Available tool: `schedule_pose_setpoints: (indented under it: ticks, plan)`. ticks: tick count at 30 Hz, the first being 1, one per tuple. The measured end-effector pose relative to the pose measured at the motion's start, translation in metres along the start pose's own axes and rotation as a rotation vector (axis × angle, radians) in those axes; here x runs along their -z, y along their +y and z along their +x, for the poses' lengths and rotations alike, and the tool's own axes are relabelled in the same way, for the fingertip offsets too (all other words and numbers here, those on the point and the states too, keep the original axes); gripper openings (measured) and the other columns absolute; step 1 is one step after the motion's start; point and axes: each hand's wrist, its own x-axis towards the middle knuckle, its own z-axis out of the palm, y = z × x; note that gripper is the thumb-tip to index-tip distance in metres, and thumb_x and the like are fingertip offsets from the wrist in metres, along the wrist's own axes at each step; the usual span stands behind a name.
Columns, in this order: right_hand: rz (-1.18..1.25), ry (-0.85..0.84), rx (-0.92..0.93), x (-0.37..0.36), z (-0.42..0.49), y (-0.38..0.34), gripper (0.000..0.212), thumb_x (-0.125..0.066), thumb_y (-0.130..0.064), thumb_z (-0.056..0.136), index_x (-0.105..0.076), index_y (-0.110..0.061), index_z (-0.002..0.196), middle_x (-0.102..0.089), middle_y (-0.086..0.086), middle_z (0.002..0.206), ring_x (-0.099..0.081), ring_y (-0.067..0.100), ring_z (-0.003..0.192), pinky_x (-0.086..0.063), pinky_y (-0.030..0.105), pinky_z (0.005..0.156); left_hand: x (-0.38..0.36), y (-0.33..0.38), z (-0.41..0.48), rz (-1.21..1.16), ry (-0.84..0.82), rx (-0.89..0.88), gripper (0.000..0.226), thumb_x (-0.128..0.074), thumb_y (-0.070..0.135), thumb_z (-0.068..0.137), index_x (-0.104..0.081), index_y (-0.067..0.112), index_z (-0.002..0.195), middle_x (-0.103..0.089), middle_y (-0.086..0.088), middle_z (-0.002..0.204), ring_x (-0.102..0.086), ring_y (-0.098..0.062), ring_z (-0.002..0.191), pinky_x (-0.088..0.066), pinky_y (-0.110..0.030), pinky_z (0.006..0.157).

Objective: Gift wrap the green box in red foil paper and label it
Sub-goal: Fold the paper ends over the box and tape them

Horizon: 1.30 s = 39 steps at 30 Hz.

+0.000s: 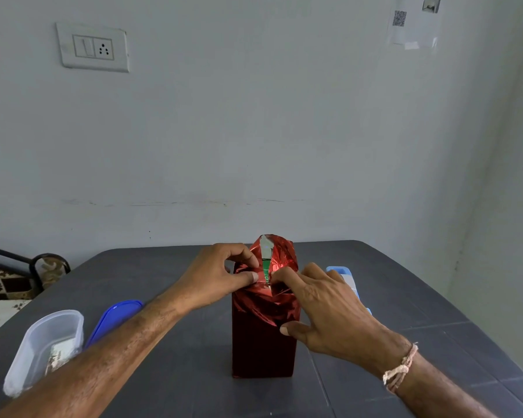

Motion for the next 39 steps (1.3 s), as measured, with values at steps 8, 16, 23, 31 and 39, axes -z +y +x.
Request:
schedule_pose_setpoints:
  ticks: [8, 16, 23, 31, 39]
  plan:
    - [0.085, 0.014, -0.038, -0.003, -0.003, 0.003, 0.068, -0.069, -0.057, 0.081, -0.032, -0.041, 0.135, -0.060, -0.021, 0.117, -0.039, 0.004, 0.108, -0.034, 0.032, 0.098, 0.000, 0.001, 0.006, -0.047, -0.051, 0.033, 0.014, -0.085, 0.033, 0.080, -0.077, 0.034, 0.092, -0.073, 0.022, 0.099, -0.062, 0.006, 0.101, -0.044, -0.020, 0.084]
    - [0.125, 0.018, -0.064, -0.005, -0.003, 0.003, 0.066, -0.069, -0.057, 0.084, -0.032, -0.045, 0.137, -0.047, -0.028, 0.111, -0.032, -0.001, 0.107, -0.025, 0.025, 0.095, 0.008, 0.003, 0.020, -0.030, -0.227, 0.066, 0.039, -0.083, 0.035, 0.081, -0.072, 0.042, 0.118, -0.061, 0.014, 0.115, -0.053, 0.003, 0.107, -0.038, -0.013, 0.085]
    - [0.128, 0.008, -0.077, -0.007, -0.004, 0.003, 0.066, -0.068, -0.060, 0.084, -0.031, -0.046, 0.137, -0.054, -0.024, 0.124, -0.032, -0.001, 0.111, -0.026, 0.026, 0.096, 0.006, -0.005, 0.022, -0.025, -0.180, 0.079, 0.050, -0.087, 0.042, 0.075, -0.053, 0.043, 0.112, -0.042, 0.012, 0.127, -0.053, -0.007, 0.114, -0.056, -0.022, 0.073]
    - [0.117, 0.004, -0.087, -0.006, -0.002, 0.000, 0.064, -0.067, -0.060, 0.085, -0.031, -0.045, 0.136, -0.055, -0.022, 0.126, -0.037, 0.003, 0.117, -0.029, 0.030, 0.099, 0.004, -0.009, 0.020, 0.054, -0.096, 0.116, 0.045, -0.088, 0.051, 0.066, -0.058, 0.027, 0.089, -0.052, 0.001, 0.102, -0.047, -0.007, 0.090, -0.041, -0.021, 0.074]
    - [0.130, 0.013, -0.089, -0.007, -0.004, -0.001, 0.064, -0.068, -0.059, 0.084, -0.032, -0.045, 0.135, -0.057, -0.023, 0.120, -0.037, 0.003, 0.113, -0.034, 0.032, 0.100, 0.003, -0.006, 0.013, -0.019, -0.069, 0.083, 0.034, -0.088, 0.049, 0.066, -0.074, 0.033, 0.093, -0.063, 0.010, 0.099, -0.057, -0.004, 0.095, -0.045, -0.021, 0.083]
